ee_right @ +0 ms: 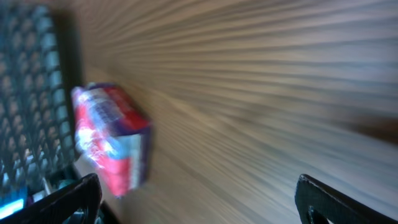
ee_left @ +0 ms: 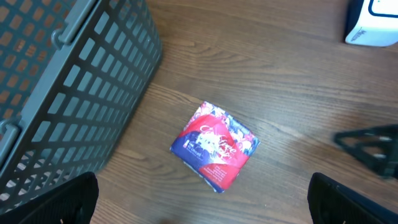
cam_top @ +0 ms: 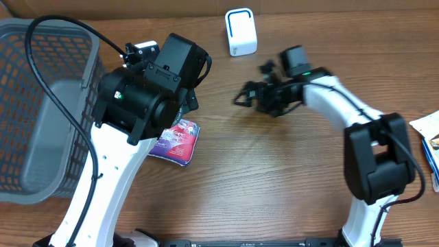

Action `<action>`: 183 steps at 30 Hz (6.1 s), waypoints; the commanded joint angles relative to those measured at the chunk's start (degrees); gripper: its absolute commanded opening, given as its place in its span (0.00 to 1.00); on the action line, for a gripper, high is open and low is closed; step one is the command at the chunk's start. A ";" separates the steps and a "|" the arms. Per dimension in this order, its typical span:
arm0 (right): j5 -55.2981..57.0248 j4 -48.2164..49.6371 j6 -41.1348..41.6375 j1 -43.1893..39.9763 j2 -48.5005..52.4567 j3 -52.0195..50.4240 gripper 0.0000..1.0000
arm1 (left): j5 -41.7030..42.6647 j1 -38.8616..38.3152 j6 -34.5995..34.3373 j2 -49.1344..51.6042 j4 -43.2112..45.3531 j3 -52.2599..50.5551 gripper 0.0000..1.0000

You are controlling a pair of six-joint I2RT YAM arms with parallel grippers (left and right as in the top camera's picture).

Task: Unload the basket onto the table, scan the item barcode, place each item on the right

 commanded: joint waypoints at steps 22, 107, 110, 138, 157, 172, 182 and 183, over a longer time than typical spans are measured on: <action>-4.90 21.84 7.13 16.61 14.93 0.11 0.68 | -0.04 -0.28 -0.57 0.02 -0.13 0.02 1.00; 68.06 -39.26 2.23 39.76 -9.49 0.09 0.63 | -0.04 -0.28 -0.57 0.02 -0.13 0.02 1.00; 63.12 -39.23 2.25 40.54 -9.49 0.09 0.71 | -0.04 -0.28 -0.57 0.02 -0.13 0.02 1.00; 51.82 -34.93 10.82 43.19 -12.87 0.24 0.99 | -9.20 11.85 -8.81 -1.84 8.55 0.24 1.00; 8.76 -36.44 -3.45 -11.52 -31.41 -3.32 1.00 | -3.37 22.32 9.68 -5.53 31.65 -15.56 1.00; -0.83 -7.34 4.98 -15.58 -37.97 -43.50 0.97 | 4.20 21.68 13.81 -18.75 42.40 -40.15 0.99; 0.13 23.91 29.44 -13.79 -37.92 -62.05 0.96 | 4.57 21.68 10.80 -18.75 38.25 -40.15 1.00; 0.85 26.73 31.50 -13.29 -37.92 -62.95 0.89 | 4.55 21.68 10.80 -18.75 37.83 -40.15 0.99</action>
